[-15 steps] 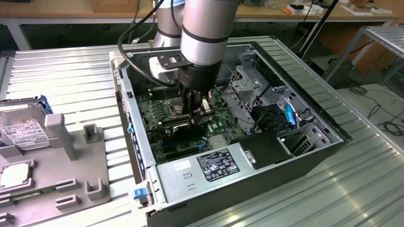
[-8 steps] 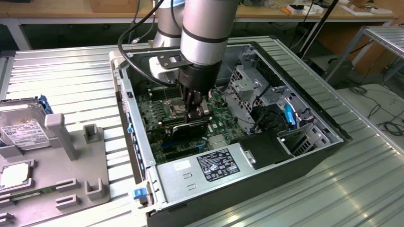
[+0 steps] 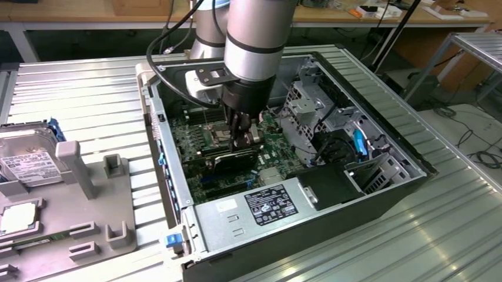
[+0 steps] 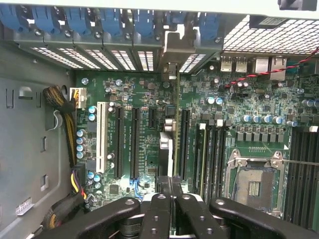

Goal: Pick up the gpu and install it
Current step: 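Press down on the gpu until it lock into place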

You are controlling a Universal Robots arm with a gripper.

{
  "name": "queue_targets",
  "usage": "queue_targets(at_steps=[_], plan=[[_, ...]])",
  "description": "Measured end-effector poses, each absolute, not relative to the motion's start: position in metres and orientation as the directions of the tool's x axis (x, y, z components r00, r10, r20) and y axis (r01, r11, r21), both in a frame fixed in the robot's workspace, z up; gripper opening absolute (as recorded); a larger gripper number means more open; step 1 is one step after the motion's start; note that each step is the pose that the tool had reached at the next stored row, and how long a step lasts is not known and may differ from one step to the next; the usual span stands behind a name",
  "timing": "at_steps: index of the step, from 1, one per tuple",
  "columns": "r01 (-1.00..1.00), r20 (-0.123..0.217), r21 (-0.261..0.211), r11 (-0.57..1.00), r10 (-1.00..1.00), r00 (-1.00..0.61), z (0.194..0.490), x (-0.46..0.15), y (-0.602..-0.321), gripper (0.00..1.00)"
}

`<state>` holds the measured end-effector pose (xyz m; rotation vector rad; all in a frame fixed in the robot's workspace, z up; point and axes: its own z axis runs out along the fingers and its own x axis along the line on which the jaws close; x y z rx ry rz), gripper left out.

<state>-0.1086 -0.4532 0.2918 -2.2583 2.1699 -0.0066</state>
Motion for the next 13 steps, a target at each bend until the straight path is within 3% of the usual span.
queue_targets(at_steps=[13], plan=[[-0.999,-0.006,-0.013,-0.04,-0.999,0.04,0.292,-0.123,-0.453,0.11]])
